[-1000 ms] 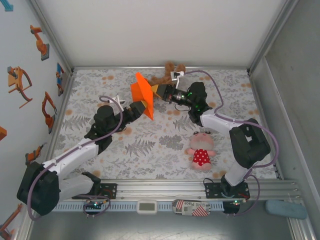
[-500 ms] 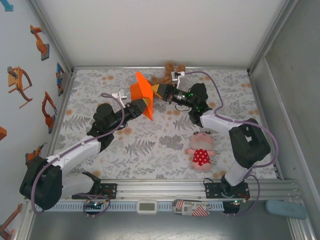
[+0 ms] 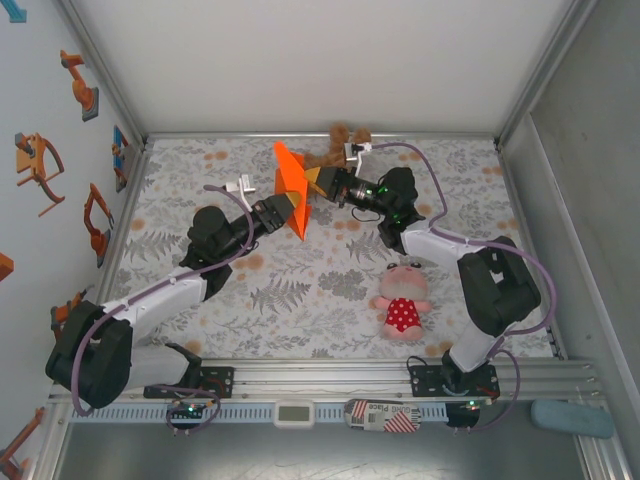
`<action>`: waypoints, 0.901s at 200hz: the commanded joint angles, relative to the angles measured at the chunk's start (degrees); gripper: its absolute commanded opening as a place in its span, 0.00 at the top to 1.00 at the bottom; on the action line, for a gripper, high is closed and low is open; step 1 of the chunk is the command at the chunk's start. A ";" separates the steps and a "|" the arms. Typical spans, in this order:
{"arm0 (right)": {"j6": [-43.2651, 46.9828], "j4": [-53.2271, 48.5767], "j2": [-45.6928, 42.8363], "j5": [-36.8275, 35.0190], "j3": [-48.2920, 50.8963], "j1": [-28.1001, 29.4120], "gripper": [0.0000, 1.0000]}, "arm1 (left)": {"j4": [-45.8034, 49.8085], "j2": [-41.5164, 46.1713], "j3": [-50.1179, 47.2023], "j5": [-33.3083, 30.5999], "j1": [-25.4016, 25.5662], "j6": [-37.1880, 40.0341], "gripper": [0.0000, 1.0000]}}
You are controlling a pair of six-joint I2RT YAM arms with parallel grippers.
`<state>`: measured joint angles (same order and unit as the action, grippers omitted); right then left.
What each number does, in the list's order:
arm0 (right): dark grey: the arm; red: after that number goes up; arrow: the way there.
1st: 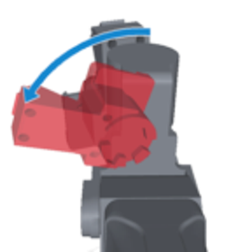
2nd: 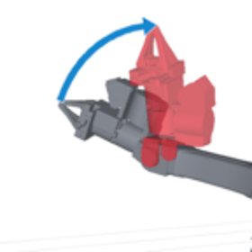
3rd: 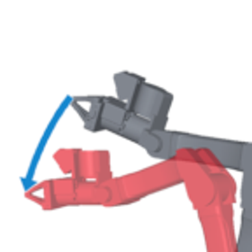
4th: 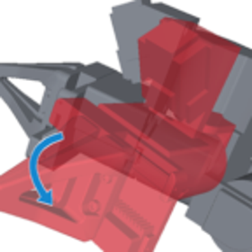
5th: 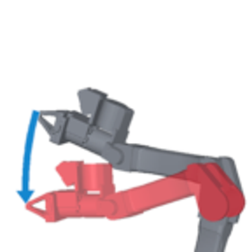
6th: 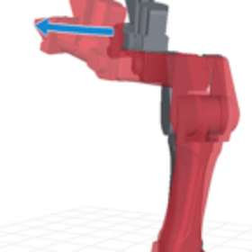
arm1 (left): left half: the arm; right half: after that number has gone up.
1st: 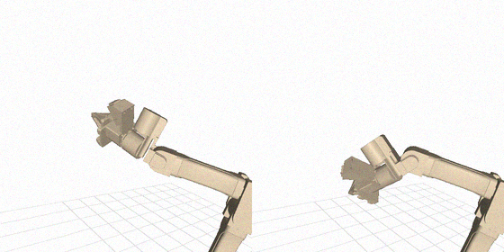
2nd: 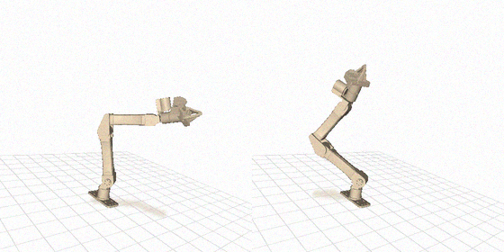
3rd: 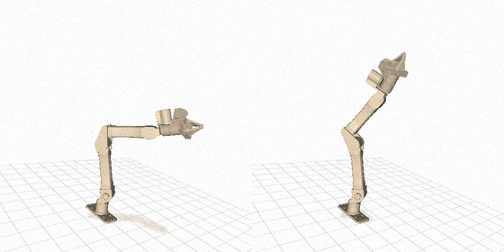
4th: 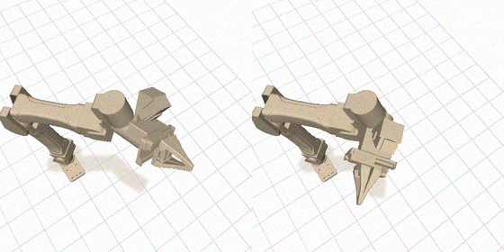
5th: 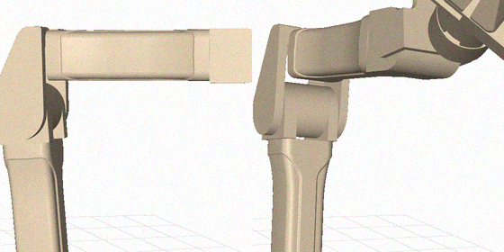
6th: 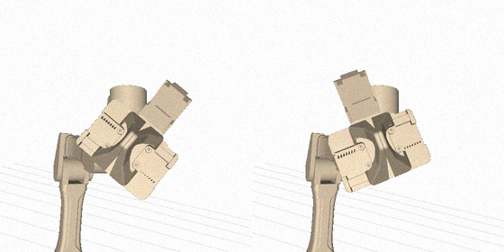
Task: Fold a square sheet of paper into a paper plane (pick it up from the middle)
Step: Turn over the paper at the center of the table.
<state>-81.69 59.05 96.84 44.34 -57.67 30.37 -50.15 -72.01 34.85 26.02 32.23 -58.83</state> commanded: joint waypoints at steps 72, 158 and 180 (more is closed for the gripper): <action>5.98 -6.01 -2.47 -1.59 1.41 -0.78 0.82 | 4.55 1.37 0.94 -1.20 -0.57 2.30 0.85; 28.44 -35.67 -12.38 -8.97 5.92 -7.69 0.57 | 49.98 10.44 7.39 -18.84 0.26 18.66 0.85; 41.27 -53.03 -17.06 -18.83 4.04 -7.78 0.56 | 64.96 8.74 13.04 -29.58 3.24 23.76 0.85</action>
<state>-57.43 27.00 85.34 35.94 -51.51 22.61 -7.77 -62.78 41.93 9.76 32.88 -44.56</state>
